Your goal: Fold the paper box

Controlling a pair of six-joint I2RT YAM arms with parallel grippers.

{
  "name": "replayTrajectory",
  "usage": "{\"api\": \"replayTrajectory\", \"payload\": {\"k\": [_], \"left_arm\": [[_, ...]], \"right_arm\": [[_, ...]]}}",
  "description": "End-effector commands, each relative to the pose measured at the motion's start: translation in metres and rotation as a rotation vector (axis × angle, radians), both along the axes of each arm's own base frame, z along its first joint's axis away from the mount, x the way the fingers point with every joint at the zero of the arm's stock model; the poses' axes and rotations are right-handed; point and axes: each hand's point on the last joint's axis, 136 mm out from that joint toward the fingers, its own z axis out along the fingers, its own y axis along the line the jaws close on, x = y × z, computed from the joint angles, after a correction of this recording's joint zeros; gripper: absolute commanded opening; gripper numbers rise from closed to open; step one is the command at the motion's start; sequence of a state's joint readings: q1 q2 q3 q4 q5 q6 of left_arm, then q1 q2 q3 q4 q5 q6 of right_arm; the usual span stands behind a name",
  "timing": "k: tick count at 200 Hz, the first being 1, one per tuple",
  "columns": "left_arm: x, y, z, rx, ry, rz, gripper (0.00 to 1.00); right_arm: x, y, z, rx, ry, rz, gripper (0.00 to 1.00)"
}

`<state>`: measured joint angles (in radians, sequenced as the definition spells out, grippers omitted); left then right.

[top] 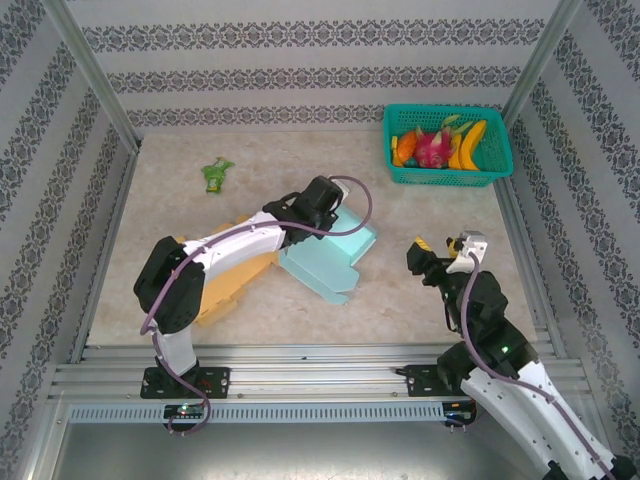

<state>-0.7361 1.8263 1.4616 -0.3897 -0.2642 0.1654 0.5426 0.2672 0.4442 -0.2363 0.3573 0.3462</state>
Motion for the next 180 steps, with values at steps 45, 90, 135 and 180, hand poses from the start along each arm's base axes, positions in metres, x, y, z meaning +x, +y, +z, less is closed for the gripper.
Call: {"api": "replayTrajectory", "payload": {"k": [45,90,135,180], "left_arm": [[-0.042,0.022,-0.028,0.546,0.174,-0.442,0.00],[-0.051,-0.002,-0.052,0.698,0.226,-0.618,0.00],[-0.041,-0.027,-0.070,0.851,0.246,-0.702,0.00],[-0.023,-0.040,-0.076,0.894,0.224,-0.700,0.08]], "right_arm": [[-0.017,0.004,-0.024,0.016,0.005,0.078,0.79],[-0.025,0.001,-0.017,0.060,-0.023,0.080,0.79],[-0.029,-0.004,-0.017,0.063,-0.029,0.066,0.80],[-0.029,-0.008,-0.019,0.048,-0.020,0.050,0.80]]}}
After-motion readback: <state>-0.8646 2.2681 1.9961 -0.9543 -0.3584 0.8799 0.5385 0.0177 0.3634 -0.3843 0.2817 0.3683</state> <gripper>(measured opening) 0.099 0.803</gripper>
